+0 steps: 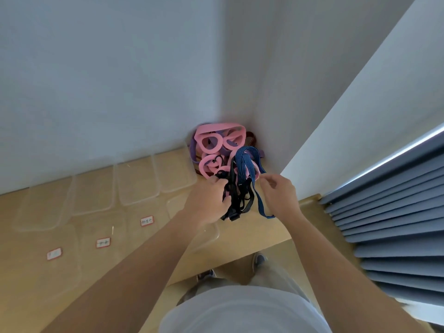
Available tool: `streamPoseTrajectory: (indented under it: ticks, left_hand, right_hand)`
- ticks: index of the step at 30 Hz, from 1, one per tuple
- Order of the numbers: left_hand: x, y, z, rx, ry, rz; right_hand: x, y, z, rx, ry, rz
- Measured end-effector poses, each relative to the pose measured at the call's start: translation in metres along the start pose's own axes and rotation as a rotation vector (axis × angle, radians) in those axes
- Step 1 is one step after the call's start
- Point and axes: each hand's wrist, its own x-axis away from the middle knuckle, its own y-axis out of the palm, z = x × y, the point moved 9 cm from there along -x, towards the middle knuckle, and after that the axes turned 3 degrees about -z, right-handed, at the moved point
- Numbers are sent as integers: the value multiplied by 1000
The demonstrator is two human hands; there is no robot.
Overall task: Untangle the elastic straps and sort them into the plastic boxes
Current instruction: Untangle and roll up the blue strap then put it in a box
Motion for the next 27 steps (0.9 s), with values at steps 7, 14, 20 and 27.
streamPoseTrajectory:
  ticks: [7,14,20,27]
  left_hand:
    - [-9,-10,27,56,-62,100]
    - [-20,15,41,321,-199,14]
    - [-21,31,54,947,-379,-26]
    - [-21,13,60,1298,-596,96]
  right_hand:
    - [-14,5,-22,13,-109,-179]
    - [-39,5,-10,-19,-51,-291]
    - [-45,21,-11,-269,31,-453]
    - [-46,14,-42,-294,-63,-668]
